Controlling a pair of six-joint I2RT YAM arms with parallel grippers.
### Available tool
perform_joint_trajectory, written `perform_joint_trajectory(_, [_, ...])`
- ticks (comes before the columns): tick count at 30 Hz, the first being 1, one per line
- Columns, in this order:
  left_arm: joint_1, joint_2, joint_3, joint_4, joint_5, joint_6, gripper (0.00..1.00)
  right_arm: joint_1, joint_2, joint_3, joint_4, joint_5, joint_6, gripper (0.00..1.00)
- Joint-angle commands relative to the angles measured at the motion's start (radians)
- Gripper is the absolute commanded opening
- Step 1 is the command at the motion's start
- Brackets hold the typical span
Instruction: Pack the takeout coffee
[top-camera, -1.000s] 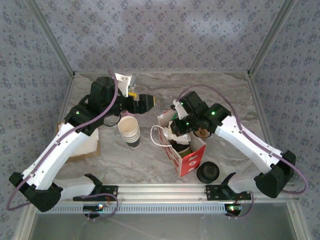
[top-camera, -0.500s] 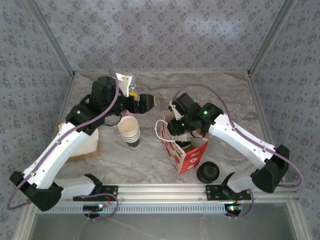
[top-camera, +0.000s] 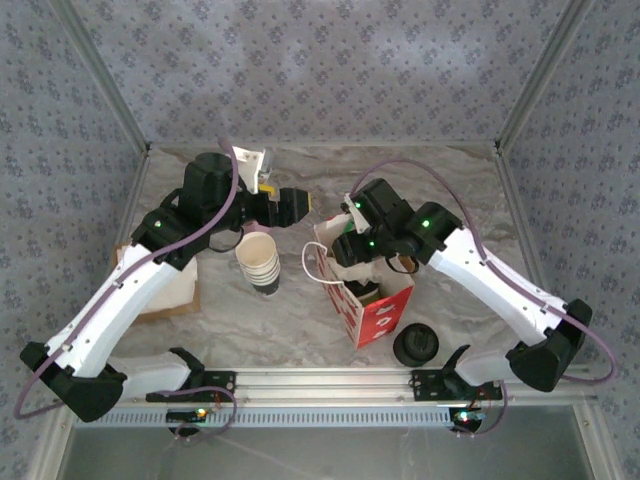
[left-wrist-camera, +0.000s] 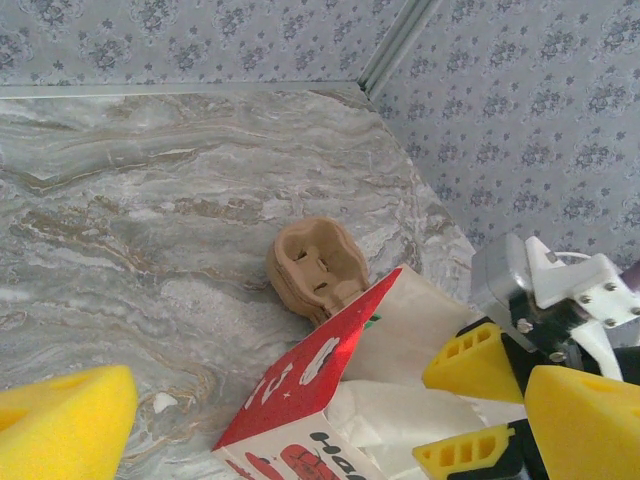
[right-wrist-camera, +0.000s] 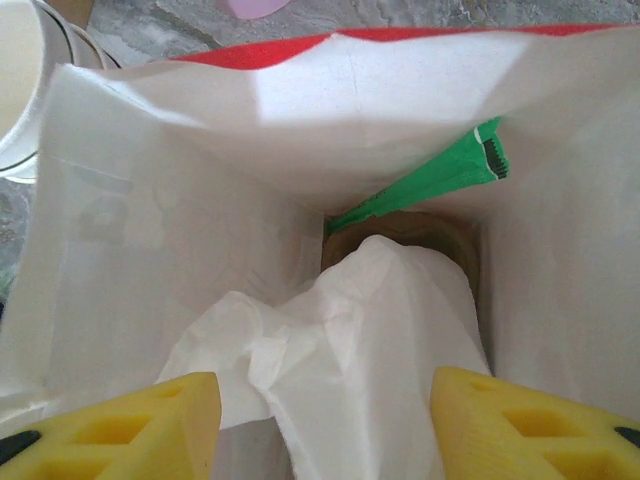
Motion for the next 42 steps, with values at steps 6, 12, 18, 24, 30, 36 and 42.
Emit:
perform_joint_trajectory(6, [0.004, -0.037, -0.02, 0.015, -0.032, -0.015, 1.0, 0.006, -0.105, 0.056, 0.026, -0.064, 0.009, 0.66])
perform_joint_trajectory(12, [0.004, -0.063, -0.03, 0.012, -0.078, -0.012, 0.99, -0.001, -0.197, 0.06, 0.089, -0.066, -0.006, 0.8])
perform_joint_trajectory(18, [0.003, -0.112, -0.046, 0.011, -0.151, -0.009, 0.99, -0.019, -0.281, 0.051, 0.112, -0.009, -0.035, 0.87])
perform_joint_trajectory(24, [0.0, -0.157, -0.077, -0.026, -0.171, -0.022, 0.99, -0.072, -0.377, 0.014, 0.105, 0.047, -0.046, 0.91])
perform_joint_trajectory(30, [-0.043, -0.171, -0.099, -0.172, -0.17, -0.054, 0.91, -0.209, -0.465, -0.03, 0.05, 0.07, -0.001, 0.92])
perform_joint_trajectory(36, [-0.097, -0.188, -0.15, -0.271, -0.2, -0.092, 0.58, -0.412, -0.518, -0.08, 0.003, 0.044, 0.044, 0.9])
perform_joint_trajectory(42, [-0.119, -0.187, -0.195, -0.271, -0.183, -0.131, 0.33, -0.603, -0.523, -0.165, -0.057, -0.03, 0.091, 0.85])
